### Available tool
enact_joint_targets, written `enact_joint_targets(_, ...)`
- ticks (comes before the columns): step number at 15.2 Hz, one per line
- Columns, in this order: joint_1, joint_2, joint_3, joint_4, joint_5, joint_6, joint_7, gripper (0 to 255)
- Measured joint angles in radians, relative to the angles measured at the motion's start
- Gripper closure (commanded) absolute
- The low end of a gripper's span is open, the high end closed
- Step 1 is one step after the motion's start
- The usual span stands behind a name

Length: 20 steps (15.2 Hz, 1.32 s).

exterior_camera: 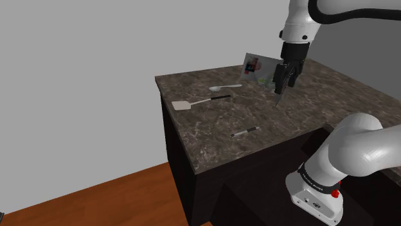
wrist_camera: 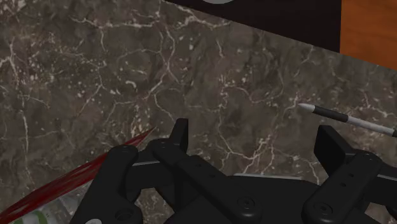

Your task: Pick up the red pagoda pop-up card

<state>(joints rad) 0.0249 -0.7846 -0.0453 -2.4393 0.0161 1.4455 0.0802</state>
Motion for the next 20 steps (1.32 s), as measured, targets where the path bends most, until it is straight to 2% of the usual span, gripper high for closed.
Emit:
enact_joint_targets(3,-0.009,0.020,-0.025,0.017,-0.013,0.007,-0.023,0)
enact_joint_targets(12,-0.064,0.221,-0.229,0.188,-0.084,0.067,-0.218,0)
enact_joint_targets(16,-0.078,0.329,-0.319,0.286,-0.082,0.086,-0.311,0)
enact_joint_targets(20,-0.087,0.466,-0.410,0.415,-0.051,0.094,-0.413,0)
